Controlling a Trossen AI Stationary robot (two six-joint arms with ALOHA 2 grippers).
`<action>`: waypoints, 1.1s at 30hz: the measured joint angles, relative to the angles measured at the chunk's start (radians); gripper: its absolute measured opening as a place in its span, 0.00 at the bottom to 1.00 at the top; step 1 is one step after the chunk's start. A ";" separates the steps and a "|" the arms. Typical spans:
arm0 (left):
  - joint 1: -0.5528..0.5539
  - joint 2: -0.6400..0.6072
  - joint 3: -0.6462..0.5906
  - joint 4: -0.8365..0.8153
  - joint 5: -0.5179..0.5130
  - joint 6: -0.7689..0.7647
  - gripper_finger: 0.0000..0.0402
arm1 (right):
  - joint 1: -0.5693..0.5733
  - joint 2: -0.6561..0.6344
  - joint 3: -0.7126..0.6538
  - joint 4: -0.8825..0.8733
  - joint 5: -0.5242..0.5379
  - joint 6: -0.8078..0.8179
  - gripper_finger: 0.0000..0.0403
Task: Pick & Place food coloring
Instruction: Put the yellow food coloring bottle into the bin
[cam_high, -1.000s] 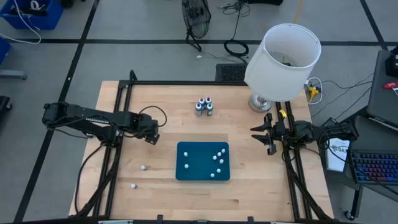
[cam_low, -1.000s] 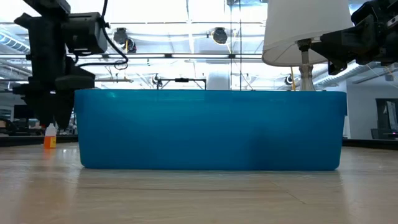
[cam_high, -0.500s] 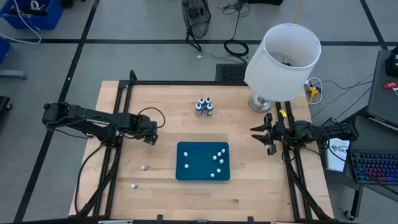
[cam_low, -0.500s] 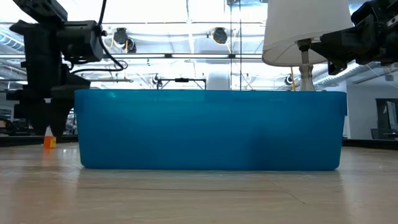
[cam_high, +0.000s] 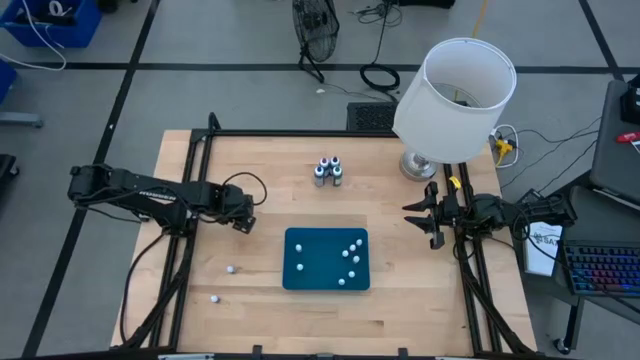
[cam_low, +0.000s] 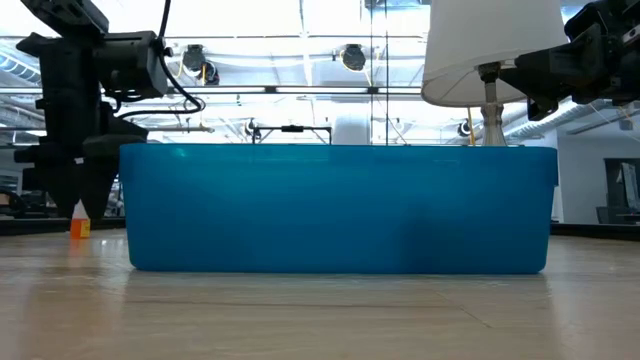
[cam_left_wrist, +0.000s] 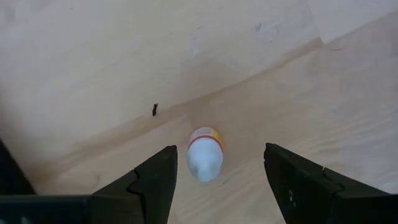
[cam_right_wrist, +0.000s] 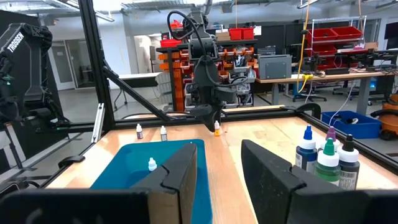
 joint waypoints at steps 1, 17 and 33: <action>0.000 0.000 0.000 0.000 0.000 0.002 0.60 | 0.000 0.000 0.000 0.000 0.000 0.000 0.28; 0.000 0.000 0.000 -0.001 -0.003 0.007 0.42 | 0.000 0.000 0.000 0.000 0.000 0.000 0.28; 0.000 0.000 0.001 -0.001 0.004 0.064 0.17 | 0.000 0.000 0.000 0.000 0.000 0.000 0.28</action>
